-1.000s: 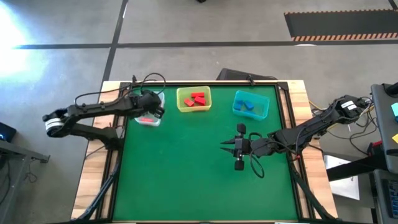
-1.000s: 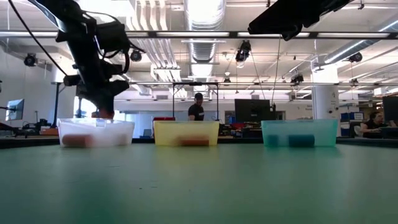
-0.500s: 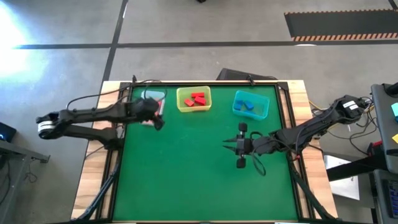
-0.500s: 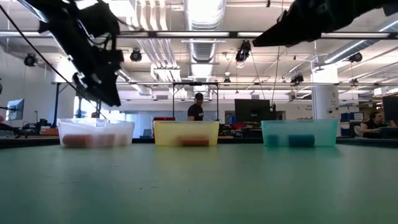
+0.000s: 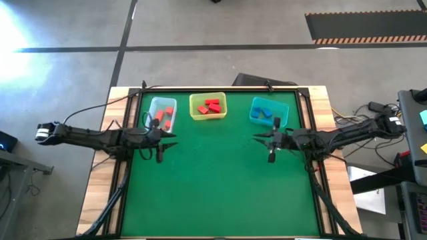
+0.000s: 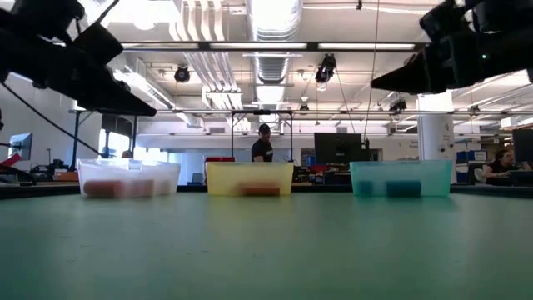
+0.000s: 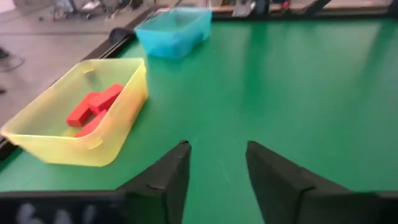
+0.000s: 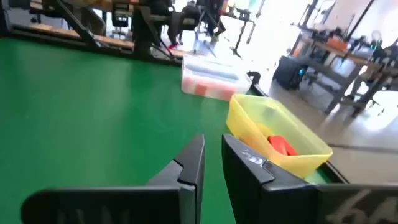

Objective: Sort & place blocks by color
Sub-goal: Return to Home Position

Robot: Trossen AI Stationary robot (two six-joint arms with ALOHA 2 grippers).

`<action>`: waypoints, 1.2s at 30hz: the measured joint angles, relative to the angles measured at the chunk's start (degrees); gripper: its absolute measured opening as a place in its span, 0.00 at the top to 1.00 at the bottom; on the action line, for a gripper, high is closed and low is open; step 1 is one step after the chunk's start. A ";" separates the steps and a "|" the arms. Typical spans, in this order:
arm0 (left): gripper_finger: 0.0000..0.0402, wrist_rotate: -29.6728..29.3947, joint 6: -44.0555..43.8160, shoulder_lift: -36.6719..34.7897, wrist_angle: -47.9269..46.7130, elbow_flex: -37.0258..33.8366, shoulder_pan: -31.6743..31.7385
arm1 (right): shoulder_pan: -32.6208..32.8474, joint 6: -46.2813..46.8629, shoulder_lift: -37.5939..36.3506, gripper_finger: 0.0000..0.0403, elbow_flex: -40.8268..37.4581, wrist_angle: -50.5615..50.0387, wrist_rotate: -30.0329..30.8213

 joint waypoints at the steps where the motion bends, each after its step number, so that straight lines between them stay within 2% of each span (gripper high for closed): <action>1: 0.67 0.62 0.02 -1.59 0.88 -1.20 0.00 | 0.02 -0.22 -1.87 0.89 -0.99 0.08 -0.04; 5: 0.80 1.26 0.14 -7.18 2.33 -5.59 0.02 | 0.07 -1.48 -10.30 0.91 -3.80 -0.68 1.36; 12: 0.99 0.04 0.43 -14.56 2.74 -10.72 0.04 | 0.09 -4.30 -23.70 0.92 -5.79 -11.56 4.47; 18: 0.99 0.02 1.94 -17.23 3.40 -11.15 0.04 | 0.09 -4.03 -32.57 0.92 -5.87 -20.07 4.35; 27: 0.98 0.00 1.50 -16.82 3.38 -11.24 0.04 | 0.09 -7.60 -44.19 0.92 -8.00 -25.23 3.89; 36: 0.98 -0.18 1.48 -14.54 3.78 -11.30 0.06 | 0.09 -9.08 -43.66 0.92 -11.43 -21.35 -0.07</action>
